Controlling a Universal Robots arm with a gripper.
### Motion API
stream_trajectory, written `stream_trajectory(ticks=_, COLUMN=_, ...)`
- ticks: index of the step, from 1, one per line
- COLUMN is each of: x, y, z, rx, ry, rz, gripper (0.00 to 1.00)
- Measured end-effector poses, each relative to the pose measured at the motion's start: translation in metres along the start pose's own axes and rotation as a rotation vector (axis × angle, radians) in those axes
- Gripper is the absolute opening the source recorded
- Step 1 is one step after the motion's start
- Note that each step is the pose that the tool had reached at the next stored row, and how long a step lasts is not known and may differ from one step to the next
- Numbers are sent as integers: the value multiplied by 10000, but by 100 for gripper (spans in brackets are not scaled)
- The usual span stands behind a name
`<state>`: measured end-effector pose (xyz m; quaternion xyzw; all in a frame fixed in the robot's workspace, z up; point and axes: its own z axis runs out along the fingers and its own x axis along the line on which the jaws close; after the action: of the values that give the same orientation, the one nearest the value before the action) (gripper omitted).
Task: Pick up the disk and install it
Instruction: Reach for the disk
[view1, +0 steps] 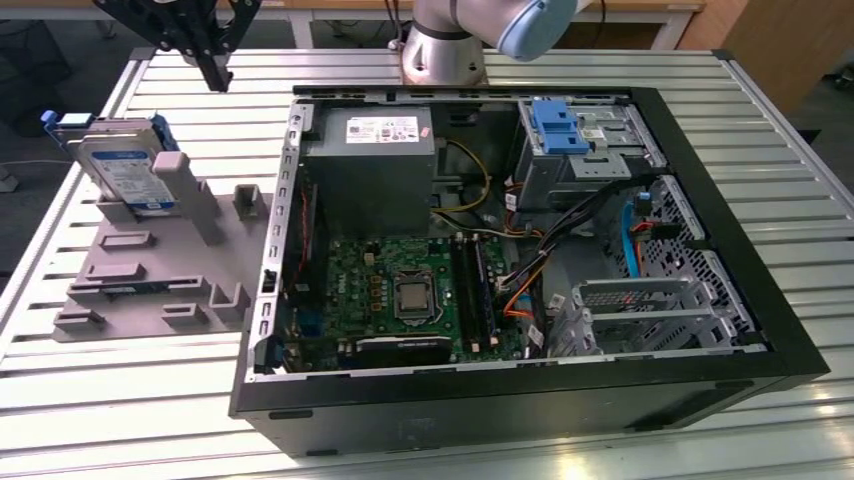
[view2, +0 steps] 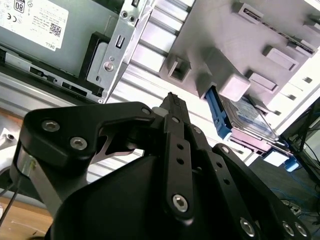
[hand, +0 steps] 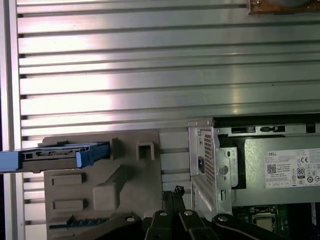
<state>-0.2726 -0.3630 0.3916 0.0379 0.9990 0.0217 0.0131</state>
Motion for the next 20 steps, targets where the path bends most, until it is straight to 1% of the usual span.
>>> stream_trajectory(ticks=3, x=40, y=-3, z=-1, rx=-1, ry=0, rz=-1, gripper=11)
stream_trajectory(ticks=8, x=129, y=-10, z=-3, rx=0, ry=0, rz=-2, gripper=11)
stream_trajectory(ticks=9, x=137, y=-10, z=-3, rx=0, ry=0, rz=-1, gripper=11)
stream_trajectory(ticks=20, x=147, y=-11, z=-4, rx=0, ry=0, rz=-2, gripper=11)
